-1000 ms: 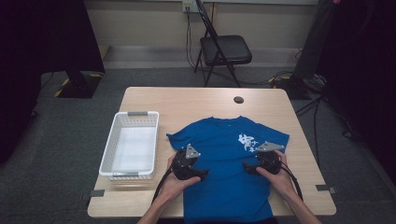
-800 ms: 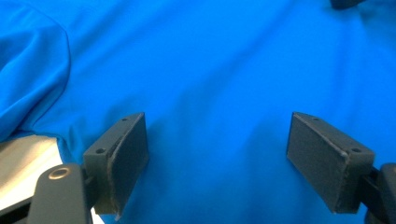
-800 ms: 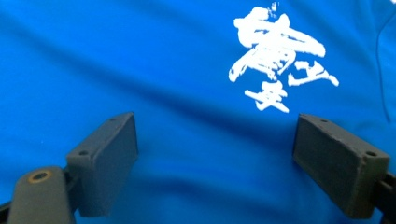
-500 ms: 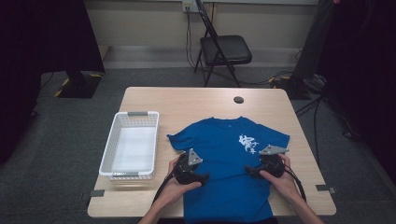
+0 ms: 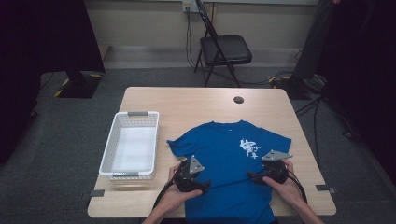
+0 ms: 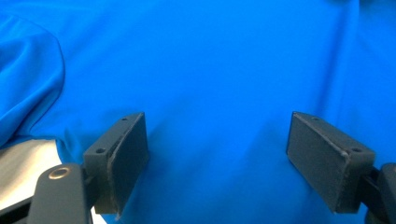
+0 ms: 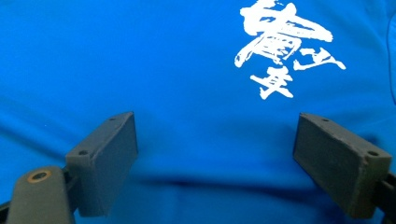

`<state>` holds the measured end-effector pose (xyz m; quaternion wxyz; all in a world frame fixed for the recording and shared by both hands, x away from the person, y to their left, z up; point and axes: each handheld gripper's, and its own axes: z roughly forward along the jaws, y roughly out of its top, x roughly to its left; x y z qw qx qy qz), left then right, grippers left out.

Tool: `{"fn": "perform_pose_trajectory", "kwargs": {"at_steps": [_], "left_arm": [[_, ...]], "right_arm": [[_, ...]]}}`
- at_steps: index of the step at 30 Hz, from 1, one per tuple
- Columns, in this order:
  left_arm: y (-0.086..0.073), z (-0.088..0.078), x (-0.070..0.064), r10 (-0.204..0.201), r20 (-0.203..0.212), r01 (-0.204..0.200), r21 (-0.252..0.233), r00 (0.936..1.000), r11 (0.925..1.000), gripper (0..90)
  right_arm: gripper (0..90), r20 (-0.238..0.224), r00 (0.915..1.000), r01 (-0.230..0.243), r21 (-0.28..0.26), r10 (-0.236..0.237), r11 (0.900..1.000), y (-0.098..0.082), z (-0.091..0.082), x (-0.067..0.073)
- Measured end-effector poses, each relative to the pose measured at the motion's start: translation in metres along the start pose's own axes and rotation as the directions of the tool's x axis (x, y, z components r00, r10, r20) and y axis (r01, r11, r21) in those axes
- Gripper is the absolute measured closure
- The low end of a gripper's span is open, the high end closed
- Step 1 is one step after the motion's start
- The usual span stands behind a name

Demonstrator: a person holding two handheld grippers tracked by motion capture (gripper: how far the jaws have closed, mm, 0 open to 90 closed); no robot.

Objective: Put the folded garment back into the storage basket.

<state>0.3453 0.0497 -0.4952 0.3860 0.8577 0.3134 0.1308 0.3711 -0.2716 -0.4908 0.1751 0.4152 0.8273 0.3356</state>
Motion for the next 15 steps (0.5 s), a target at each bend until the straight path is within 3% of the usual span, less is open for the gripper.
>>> {"fn": "perform_pose_trajectory", "kwargs": {"at_steps": [15], "left_arm": [[-0.009, -0.012, -0.013, 0.036, 0.043, -0.037, 0.014, 0.9984, 0.9992, 20.2]], "right_arm": [[12.4, -0.028, 0.9993, 0.024, -0.002, -0.024, 1.000, -0.017, -0.017, 0.012]]}}
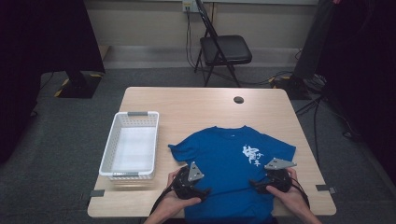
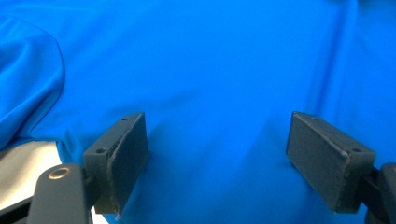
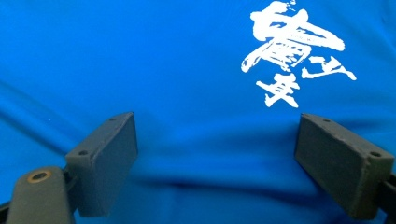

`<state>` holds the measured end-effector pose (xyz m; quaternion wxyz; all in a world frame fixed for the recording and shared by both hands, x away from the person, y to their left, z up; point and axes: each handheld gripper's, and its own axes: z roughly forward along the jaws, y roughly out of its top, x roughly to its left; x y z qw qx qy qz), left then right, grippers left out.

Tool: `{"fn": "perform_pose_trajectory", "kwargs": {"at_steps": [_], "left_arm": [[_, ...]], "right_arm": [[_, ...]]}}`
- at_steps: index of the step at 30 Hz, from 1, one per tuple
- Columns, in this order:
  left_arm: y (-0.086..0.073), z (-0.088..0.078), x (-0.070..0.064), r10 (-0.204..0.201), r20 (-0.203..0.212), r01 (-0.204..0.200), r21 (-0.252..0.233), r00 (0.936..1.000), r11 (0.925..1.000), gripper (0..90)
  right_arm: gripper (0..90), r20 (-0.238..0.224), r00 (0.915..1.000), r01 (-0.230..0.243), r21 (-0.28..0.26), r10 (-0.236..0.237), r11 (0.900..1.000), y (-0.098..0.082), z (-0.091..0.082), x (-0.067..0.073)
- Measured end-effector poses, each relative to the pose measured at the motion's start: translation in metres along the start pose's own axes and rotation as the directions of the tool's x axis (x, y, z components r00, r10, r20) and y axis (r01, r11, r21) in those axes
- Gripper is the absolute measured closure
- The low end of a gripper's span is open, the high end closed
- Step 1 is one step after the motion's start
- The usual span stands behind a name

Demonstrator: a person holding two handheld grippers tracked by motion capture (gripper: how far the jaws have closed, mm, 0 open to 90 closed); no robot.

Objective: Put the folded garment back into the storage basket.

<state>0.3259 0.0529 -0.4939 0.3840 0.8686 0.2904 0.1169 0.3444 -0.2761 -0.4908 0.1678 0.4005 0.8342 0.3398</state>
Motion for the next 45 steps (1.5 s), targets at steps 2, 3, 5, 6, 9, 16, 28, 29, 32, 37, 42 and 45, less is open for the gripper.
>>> {"fn": "perform_pose_trajectory", "kwargs": {"at_steps": [2, 3, 5, 6, 9, 16, 28, 29, 32, 37, 42, 45], "left_arm": [[-0.002, -0.002, -0.002, 0.009, 0.002, -0.009, -0.001, 1.0000, 1.0000, 20.2], [-0.003, -0.003, -0.003, 0.006, 0.004, -0.006, -0.003, 1.0000, 1.0000, 20.2], [-0.003, -0.004, -0.005, 0.003, 0.005, -0.003, 0.000, 1.0000, 1.0000, 20.1], [-0.003, -0.004, -0.006, 0.001, 0.004, -0.001, 0.004, 1.0000, 1.0000, 19.9], [-0.003, -0.005, -0.010, 0.001, 0.006, -0.001, 0.015, 1.0000, 0.9999, 19.1], [-0.005, -0.011, -0.021, 0.000, 0.018, -0.001, 0.042, 0.9998, 0.9991, 17.6], [0.009, -0.013, 0.005, -0.052, -0.027, 0.052, -0.007, 0.9983, 0.9986, 18.4], [0.011, -0.012, 0.008, -0.060, -0.030, 0.060, -0.011, 0.9977, 0.9981, 18.4], [0.017, -0.005, 0.017, -0.076, -0.034, 0.076, -0.004, 0.9965, 0.9971, 19.6], [0.010, 0.004, 0.024, -0.090, -0.035, 0.091, 0.016, 0.9953, 0.9957, 22.7], [0.007, 0.004, 0.019, -0.050, -0.054, 0.051, 0.013, 0.9973, 0.9986, 23.9], [0.005, 0.002, 0.016, -0.032, -0.037, 0.032, 0.012, 0.9988, 0.9994, 24.8]], "right_arm": [[12.4, 0.000, 1.0000, 0.001, 0.000, -0.001, 1.000, -0.001, -0.001, 0.001], [12.4, 0.001, 1.0000, -0.001, 0.001, 0.001, 1.000, -0.001, -0.001, 0.002], [12.4, -0.003, 1.0000, 0.004, 0.003, -0.004, 1.000, -0.002, -0.002, 0.003], [12.4, -0.005, 1.0000, 0.004, 0.007, -0.004, 1.000, -0.002, -0.003, 0.004], [12.4, -0.009, 0.9999, 0.008, 0.007, -0.008, 1.000, -0.004, -0.005, 0.005], [12.4, -0.015, 0.9998, 0.013, 0.013, -0.013, 1.000, -0.011, -0.013, 0.011], [13.1, -0.025, 0.9989, -0.041, -0.055, 0.040, 0.998, 0.003, -0.022, 0.004], [13.1, -0.028, 0.9987, -0.045, -0.064, 0.043, 0.997, 0.008, -0.020, 0.001], [13.3, -0.030, 0.9981, -0.055, -0.071, 0.053, 0.996, 0.022, -0.008, -0.004], [15.4, -0.006, 0.9991, -0.041, -0.038, 0.041, 0.998, 0.032, 0.019, -0.005], [15.2, 0.010, 0.9999, -0.009, -0.001, 0.009, 1.000, 0.028, 0.027, 0.001], [15.2, 0.011, 0.9999, -0.007, 0.009, 0.007, 1.000, 0.025, 0.023, 0.002]]}}
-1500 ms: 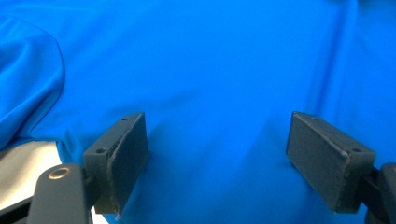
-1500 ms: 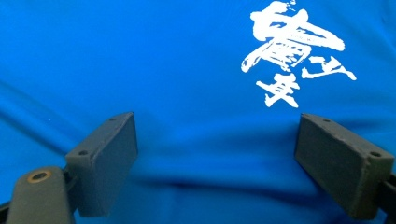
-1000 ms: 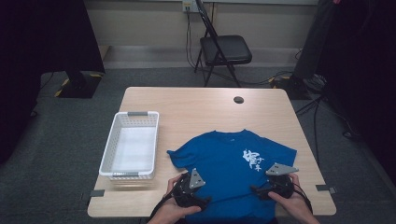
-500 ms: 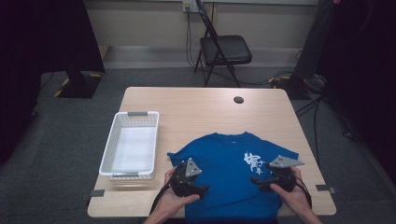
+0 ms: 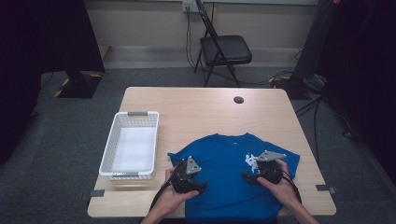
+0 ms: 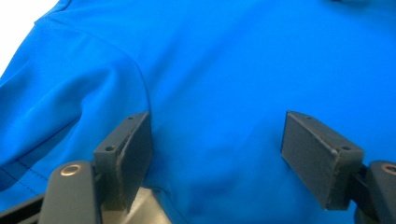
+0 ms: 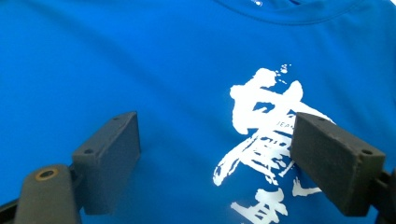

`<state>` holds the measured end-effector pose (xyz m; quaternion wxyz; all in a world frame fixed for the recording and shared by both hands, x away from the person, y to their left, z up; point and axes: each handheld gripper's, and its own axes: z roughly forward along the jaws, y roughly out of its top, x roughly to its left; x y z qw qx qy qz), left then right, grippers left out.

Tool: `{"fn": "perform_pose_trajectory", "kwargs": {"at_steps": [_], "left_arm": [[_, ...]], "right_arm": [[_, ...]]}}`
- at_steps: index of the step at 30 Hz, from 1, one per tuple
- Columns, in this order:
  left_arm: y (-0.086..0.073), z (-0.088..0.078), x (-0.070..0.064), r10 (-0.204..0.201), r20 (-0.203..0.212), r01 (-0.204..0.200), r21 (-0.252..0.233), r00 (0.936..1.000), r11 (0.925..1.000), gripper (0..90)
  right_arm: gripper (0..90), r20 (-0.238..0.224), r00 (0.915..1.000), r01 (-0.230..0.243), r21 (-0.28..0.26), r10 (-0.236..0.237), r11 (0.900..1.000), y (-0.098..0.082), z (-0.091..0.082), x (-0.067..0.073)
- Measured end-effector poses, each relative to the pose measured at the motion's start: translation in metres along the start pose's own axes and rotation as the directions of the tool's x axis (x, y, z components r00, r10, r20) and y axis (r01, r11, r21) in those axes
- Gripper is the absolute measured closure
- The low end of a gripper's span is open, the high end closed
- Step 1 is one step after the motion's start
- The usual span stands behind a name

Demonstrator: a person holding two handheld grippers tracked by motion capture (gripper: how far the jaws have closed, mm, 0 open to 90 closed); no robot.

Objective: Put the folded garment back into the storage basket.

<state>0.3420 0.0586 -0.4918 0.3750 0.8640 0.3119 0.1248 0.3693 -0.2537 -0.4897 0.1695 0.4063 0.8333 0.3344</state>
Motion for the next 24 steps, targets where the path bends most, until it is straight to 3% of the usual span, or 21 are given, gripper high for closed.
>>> {"fn": "perform_pose_trajectory", "kwargs": {"at_steps": [9, 15, 18, 21, 24], "left_arm": [[-0.003, -0.006, -0.014, 0.007, 0.007, -0.007, 0.007, 1.0000, 1.0000, 29.3], [-0.003, -0.010, -0.021, 0.026, 0.056, -0.028, 0.041, 0.9981, 0.9988, 30.7], [-0.002, -0.013, -0.020, 0.011, 0.067, -0.014, 0.041, 0.9977, 0.9991, 32.1], [0.000, -0.023, -0.013, -0.010, 0.046, 0.011, -0.011, 0.9989, 0.9999, 30.5], [-0.001, -0.035, 0.000, -0.065, 0.025, 0.066, -0.070, 0.9976, 0.9953, 28.7]], "right_arm": [[15.1, -0.007, 1.0000, 0.006, 0.005, -0.006, 1.000, -0.011, -0.012, 0.003], [15.1, -0.011, 0.9999, 0.010, 0.012, -0.010, 1.000, -0.020, -0.021, 0.007], [15.1, -0.014, 0.9998, 0.013, 0.008, -0.013, 1.000, -0.023, -0.024, 0.008], [15.0, -0.013, 0.9998, 0.013, 0.009, -0.013, 1.000, -0.023, -0.024, 0.008], [14.9, -0.014, 0.9998, 0.013, 0.009, -0.013, 1.000, -0.023, -0.024, 0.008]]}}
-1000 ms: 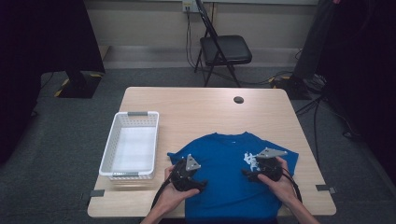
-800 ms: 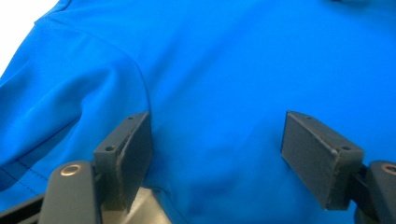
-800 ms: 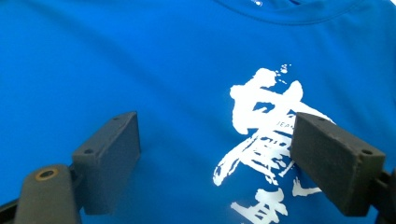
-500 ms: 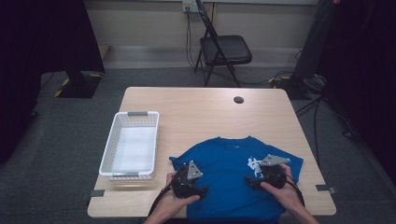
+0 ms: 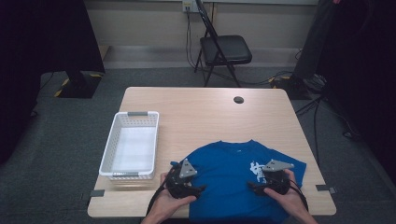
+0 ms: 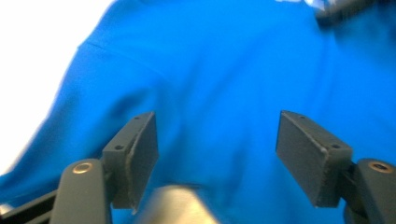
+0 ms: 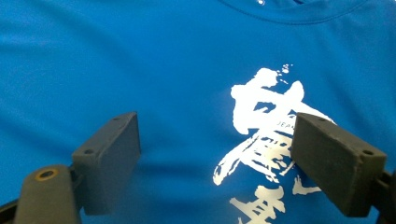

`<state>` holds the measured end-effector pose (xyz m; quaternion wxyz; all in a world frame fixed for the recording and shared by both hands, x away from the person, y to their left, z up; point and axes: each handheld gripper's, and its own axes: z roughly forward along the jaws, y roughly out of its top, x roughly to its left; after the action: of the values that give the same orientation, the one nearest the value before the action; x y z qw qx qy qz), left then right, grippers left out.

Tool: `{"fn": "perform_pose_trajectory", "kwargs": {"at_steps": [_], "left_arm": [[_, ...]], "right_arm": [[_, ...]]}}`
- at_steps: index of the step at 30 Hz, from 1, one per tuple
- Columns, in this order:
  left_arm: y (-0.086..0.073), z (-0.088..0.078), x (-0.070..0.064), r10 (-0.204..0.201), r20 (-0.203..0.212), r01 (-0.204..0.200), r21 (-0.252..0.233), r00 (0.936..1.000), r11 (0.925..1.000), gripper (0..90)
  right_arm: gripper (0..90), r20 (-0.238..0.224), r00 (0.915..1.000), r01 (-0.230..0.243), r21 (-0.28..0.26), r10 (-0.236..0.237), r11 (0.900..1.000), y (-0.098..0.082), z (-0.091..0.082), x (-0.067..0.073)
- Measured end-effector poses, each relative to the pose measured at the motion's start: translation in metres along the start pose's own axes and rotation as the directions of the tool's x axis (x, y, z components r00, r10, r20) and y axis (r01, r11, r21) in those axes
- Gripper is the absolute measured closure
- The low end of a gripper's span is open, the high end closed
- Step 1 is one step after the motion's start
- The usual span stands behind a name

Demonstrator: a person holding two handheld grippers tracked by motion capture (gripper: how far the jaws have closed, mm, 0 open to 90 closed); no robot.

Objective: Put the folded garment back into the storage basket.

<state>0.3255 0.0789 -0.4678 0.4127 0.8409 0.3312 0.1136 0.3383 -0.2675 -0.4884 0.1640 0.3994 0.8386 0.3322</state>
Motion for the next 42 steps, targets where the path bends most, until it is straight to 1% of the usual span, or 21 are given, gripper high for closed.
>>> {"fn": "perform_pose_trajectory", "kwargs": {"at_steps": [1, 2, 4, 6, 7, 10, 12, 13, 15, 16, 20, 23, 24, 28, 31, 35, 38, 40, 42], "left_arm": [[0.000, -0.003, 0.005, -0.008, 0.001, 0.008, -0.010, 1.0000, 0.9999, 30.2], [-0.001, -0.006, 0.010, -0.020, -0.009, 0.019, -0.026, 0.9998, 0.9995, 33.7], [-0.002, -0.010, 0.019, -0.044, -0.042, 0.043, -0.039, 0.9981, 0.9983, 34.3], [-0.003, -0.012, 0.029, -0.077, -0.057, 0.073, -0.057, 0.9955, 0.9957, 36.9], [-0.004, -0.012, 0.032, -0.086, -0.062, 0.082, -0.062, 0.9944, 0.9947, 38.0], [-0.006, -0.012, 0.038, -0.086, -0.096, 0.081, -0.055, 0.9917, 0.9952, 38.7], [-0.006, -0.012, 0.042, -0.110, -0.100, 0.105, -0.055, 0.9889, 0.9930, 40.6], [-0.006, -0.011, 0.042, -0.111, -0.103, 0.107, -0.046, 0.9885, 0.9932, 41.8], [-0.007, -0.007, 0.041, -0.101, -0.121, 0.099, -0.022, 0.9875, 0.9948, 44.2], [-0.008, -0.005, 0.040, -0.098, -0.123, 0.098, -0.004, 0.9877, 0.9952, 44.7], [-0.009, 0.003, 0.041, -0.083, -0.145, 0.089, 0.038, 0.9860, 0.9953, 44.8], [-0.010, 0.006, 0.044, -0.092, -0.157, 0.101, 0.045, 0.9833, 0.9939, 43.6], [-0.010, 0.007, 0.044, -0.090, -0.163, 0.099, 0.051, 0.9826, 0.9938, 43.3], [-0.011, 0.010, 0.042, -0.065, -0.180, 0.078, 0.065, 0.9815, 0.9949, 42.2], [-0.011, 0.011, 0.043, -0.061, -0.182, 0.075, 0.068, 0.9814, 0.9949, 41.9], [-0.011, 0.012, 0.042, -0.029, -0.193, 0.046, 0.084, 0.9807, 0.9954, 42.4], [-0.011, 0.012, 0.040, -0.021, -0.181, 0.035, 0.077, 0.9833, 0.9964, 48.4], [-0.011, 0.011, 0.038, -0.008, -0.174, 0.021, 0.076, 0.9846, 0.9968, 57.1], [-0.011, 0.011, 0.037, -0.001, -0.171, 0.014, 0.077, 0.9853, 0.9969, 62.7]], "right_arm": [[14.8, -0.002, 1.0000, 0.001, 0.000, -0.001, 1.000, 0.000, 0.000, 0.000], [14.6, -0.003, 1.0000, 0.002, 0.000, -0.002, 1.000, 0.000, 0.000, 0.000], [14.2, -0.005, 1.0000, 0.004, 0.000, -0.004, 1.000, 0.000, 0.001, -0.001], [14.1, -0.004, 1.0000, 0.002, -0.002, -0.002, 1.000, 0.000, 0.001, -0.001], [14.1, -0.005, 1.0000, 0.004, -0.002, -0.004, 1.000, 0.000, 0.001, -0.001], [14.1, -0.006, 1.0000, 0.006, -0.003, -0.006, 1.000, 0.000, 0.001, -0.001], [14.0, -0.007, 1.0000, 0.006, -0.005, -0.006, 1.000, 0.000, 0.001, -0.001], [14.0, -0.007, 1.0000, 0.006, -0.006, -0.006, 1.000, 0.000, 0.001, -0.001], [14.0, -0.008, 0.9999, 0.006, -0.006, -0.006, 1.000, 0.000, 0.001, -0.001], [14.0, -0.008, 0.9999, 0.007, -0.007, -0.007, 1.000, 0.000, 0.001, -0.001], [14.0, -0.008, 1.0000, 0.006, -0.008, -0.006, 1.000, 0.000, 0.001, -0.001], [14.0, -0.008, 0.9999, 0.007, -0.008, -0.007, 1.000, 0.000, 0.001, -0.001], [14.0, -0.008, 0.9999, 0.007, -0.009, -0.007, 1.000, 0.000, 0.001, -0.001], [14.0, -0.009, 0.9999, 0.008, -0.009, -0.008, 1.000, 0.000, 0.001, -0.001], [14.0, -0.009, 0.9999, 0.008, -0.009, -0.008, 1.000, 0.000, 0.001, -0.001], [14.0, -0.010, 0.9999, 0.009, -0.006, -0.009, 1.000, 0.000, 0.001, -0.001], [14.0, -0.013, 0.9998, 0.013, -0.005, -0.013, 1.000, 0.000, 0.001, -0.002], [14.1, -0.014, 0.9998, 0.012, -0.002, -0.012, 1.000, 0.001, 0.001, -0.002], [14.1, -0.013, 0.9998, 0.012, -0.002, -0.012, 1.000, 0.001, 0.001, -0.001]]}}
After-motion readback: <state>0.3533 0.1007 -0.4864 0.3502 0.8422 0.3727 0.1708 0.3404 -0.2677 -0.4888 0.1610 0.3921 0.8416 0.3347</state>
